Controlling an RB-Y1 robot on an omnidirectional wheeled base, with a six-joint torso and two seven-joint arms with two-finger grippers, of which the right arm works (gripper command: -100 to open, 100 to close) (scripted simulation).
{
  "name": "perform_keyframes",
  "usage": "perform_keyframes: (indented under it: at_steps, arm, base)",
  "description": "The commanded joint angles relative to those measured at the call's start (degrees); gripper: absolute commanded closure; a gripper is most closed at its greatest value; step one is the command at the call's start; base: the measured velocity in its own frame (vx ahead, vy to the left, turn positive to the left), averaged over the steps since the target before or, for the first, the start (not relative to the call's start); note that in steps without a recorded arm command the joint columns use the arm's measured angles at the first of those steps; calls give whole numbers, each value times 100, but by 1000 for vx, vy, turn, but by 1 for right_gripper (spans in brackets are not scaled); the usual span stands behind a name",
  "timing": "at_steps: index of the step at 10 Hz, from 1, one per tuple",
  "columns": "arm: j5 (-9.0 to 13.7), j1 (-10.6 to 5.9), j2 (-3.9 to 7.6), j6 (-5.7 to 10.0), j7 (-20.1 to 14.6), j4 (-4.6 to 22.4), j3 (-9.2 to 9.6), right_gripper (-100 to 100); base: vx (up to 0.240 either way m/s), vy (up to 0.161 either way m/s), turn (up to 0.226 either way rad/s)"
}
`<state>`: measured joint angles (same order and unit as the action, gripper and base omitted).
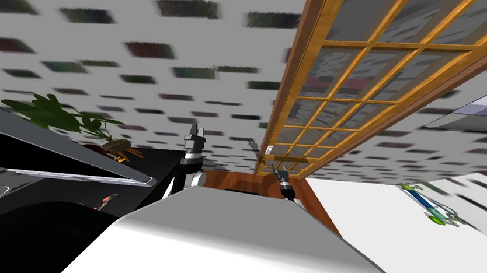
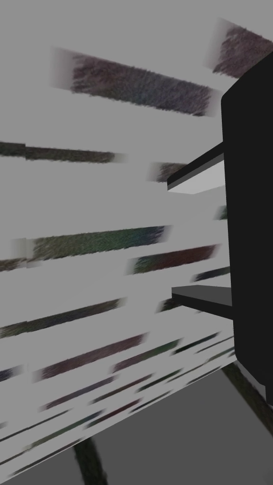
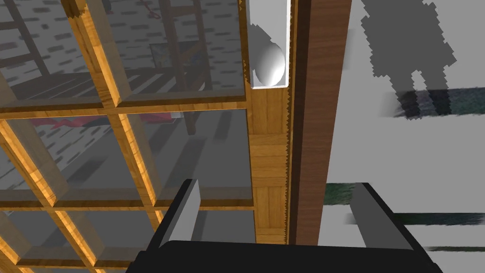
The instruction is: Pull the door open
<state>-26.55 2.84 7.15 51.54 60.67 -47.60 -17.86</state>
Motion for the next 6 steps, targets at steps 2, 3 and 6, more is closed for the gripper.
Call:
perform_keyframes:
  at_steps: [2,3,6]
  arm:
    - [-121,-92,1,128,221,346,-87,-100]
    - [-167,-128,2,177,303,483,-121,-100]
    - [-116,-125,77,257,319,617,-210,-100]
  base:
    - [168,12,-11]
    - [163,-1,-5]
    - [127,13,48]
